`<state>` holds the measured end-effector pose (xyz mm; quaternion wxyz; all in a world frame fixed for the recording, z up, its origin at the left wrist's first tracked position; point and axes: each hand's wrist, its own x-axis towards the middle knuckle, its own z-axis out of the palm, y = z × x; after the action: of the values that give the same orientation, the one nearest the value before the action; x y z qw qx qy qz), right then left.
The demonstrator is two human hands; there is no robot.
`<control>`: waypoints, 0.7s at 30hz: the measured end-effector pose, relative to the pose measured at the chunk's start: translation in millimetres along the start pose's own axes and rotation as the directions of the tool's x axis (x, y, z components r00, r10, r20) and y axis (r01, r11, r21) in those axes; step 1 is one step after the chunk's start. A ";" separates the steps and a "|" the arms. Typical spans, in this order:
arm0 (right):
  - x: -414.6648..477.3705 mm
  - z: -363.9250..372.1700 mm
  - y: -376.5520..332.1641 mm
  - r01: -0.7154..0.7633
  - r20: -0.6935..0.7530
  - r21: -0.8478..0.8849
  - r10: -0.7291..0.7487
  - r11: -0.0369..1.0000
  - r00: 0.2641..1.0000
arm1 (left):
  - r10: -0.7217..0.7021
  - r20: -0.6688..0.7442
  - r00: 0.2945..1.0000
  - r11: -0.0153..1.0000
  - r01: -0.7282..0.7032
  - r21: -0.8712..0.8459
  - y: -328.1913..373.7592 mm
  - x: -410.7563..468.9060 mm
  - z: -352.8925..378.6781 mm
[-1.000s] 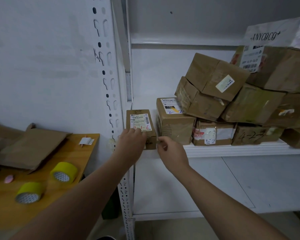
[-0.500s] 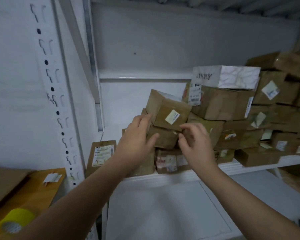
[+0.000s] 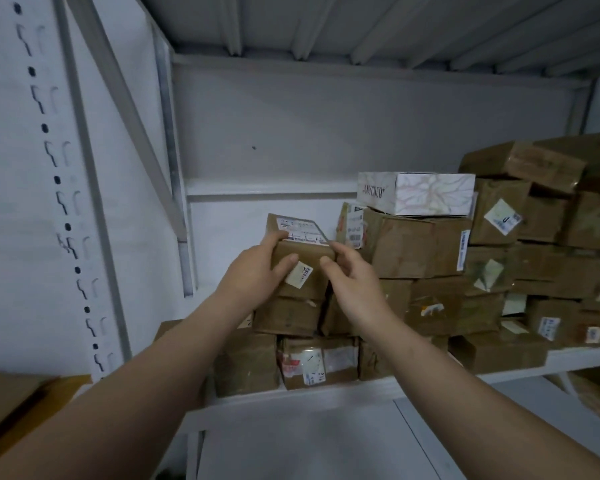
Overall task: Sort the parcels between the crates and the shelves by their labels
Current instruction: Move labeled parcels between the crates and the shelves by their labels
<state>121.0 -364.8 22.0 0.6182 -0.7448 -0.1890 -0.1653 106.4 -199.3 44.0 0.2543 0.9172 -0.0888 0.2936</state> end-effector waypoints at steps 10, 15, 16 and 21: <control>-21.0 8.1 -8.6 0.146 -0.066 0.203 -0.135 0.968 0.989 | -0.196 -0.283 0.939 0.724 -0.056 -0.688 13.0 -50.1 -2.9; -35.7 14.0 -6.3 0.167 0.030 0.348 -0.189 0.922 0.981 | -0.197 -0.237 0.951 0.657 -0.052 -0.752 7.1 -76.3 -6.6; -37.9 15.3 -4.9 0.161 0.043 0.365 -0.189 0.917 0.981 | -0.200 -0.235 0.951 0.643 -0.053 -0.764 6.8 -79.8 -7.1; -47.1 18.4 -1.3 0.189 0.046 0.371 -0.221 0.909 0.974 | -0.195 -0.236 0.952 0.596 -0.076 -0.799 5.6 -89.8 -9.2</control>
<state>79.5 -350.2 -2.8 0.7158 -0.5998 -0.3204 -0.1587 27.3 -198.1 0.3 0.6581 0.6522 -0.1403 0.3490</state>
